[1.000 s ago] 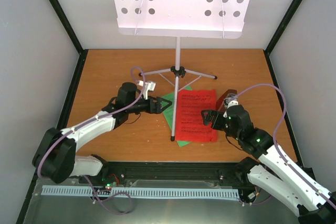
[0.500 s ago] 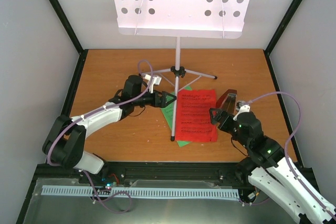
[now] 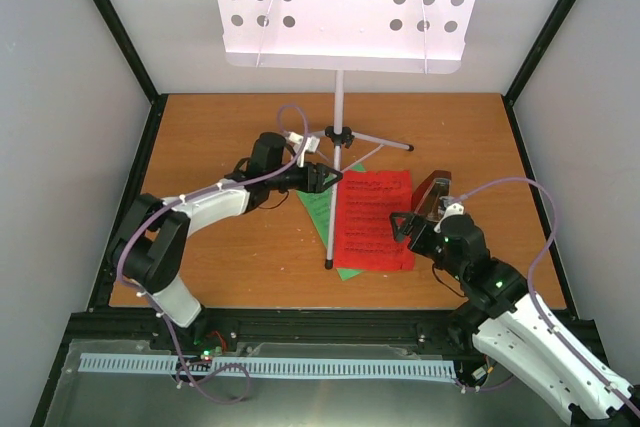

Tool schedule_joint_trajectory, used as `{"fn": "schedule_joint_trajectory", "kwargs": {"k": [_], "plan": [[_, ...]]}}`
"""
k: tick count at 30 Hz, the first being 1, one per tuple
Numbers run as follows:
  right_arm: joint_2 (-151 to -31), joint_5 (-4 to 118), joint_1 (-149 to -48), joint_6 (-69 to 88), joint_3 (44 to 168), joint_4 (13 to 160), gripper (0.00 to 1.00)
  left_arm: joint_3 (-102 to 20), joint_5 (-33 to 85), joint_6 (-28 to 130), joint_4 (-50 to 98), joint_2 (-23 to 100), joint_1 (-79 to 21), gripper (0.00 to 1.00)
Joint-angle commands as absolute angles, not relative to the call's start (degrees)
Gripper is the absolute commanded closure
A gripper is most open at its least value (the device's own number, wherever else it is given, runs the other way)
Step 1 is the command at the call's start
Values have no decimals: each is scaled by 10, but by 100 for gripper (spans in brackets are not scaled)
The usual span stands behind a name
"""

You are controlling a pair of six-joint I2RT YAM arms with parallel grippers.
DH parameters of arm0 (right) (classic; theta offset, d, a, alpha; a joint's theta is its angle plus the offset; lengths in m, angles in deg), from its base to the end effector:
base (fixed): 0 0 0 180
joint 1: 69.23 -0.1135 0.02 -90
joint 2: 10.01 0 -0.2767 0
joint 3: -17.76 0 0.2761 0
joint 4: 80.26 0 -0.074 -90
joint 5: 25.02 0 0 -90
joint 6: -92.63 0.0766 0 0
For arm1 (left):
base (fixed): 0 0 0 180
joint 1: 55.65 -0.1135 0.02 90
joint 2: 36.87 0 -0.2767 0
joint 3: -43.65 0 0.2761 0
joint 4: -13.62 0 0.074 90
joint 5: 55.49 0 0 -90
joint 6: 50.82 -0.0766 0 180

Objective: Pack up the instrument practice props

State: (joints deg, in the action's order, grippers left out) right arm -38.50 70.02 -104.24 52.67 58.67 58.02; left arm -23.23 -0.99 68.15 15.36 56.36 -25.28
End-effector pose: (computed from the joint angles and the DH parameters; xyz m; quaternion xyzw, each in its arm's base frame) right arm 0.1493 0.0963 0.2313 0.1348 0.8518 0.3132 0.3977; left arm 0.3255 -0.2423 0.2030 0.1668 0.8148 -0.4697 0.2962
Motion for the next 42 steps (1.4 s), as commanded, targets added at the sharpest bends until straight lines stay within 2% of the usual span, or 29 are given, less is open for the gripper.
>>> {"fn": "schedule_joint_trajectory", "kwargs": {"k": [1,9,20,21,27,34,36,40,42], "plan": [[-401,687,-1043,532,575,607,0,-275,-17,671,127,589,-245,40],[-420,687,-1043,529,569,619,0,-287,-8,658,129,607,-243,61],[-435,682,-1043,522,571,630,0,-282,-16,627,155,600,-242,99],[-435,682,-1043,520,574,631,0,-276,-15,622,161,594,-242,100],[-437,684,-1043,489,587,651,0,-240,-20,586,217,543,-242,100],[-476,672,-1043,433,602,761,0,-199,-25,558,262,488,-242,99],[-503,666,-1043,418,612,797,0,-198,-19,561,265,487,-242,91],[-582,636,-1043,382,659,843,2,-192,-14,570,252,476,-242,62],[-635,616,-1043,368,691,858,6,-187,-13,573,246,463,-242,56]]}}
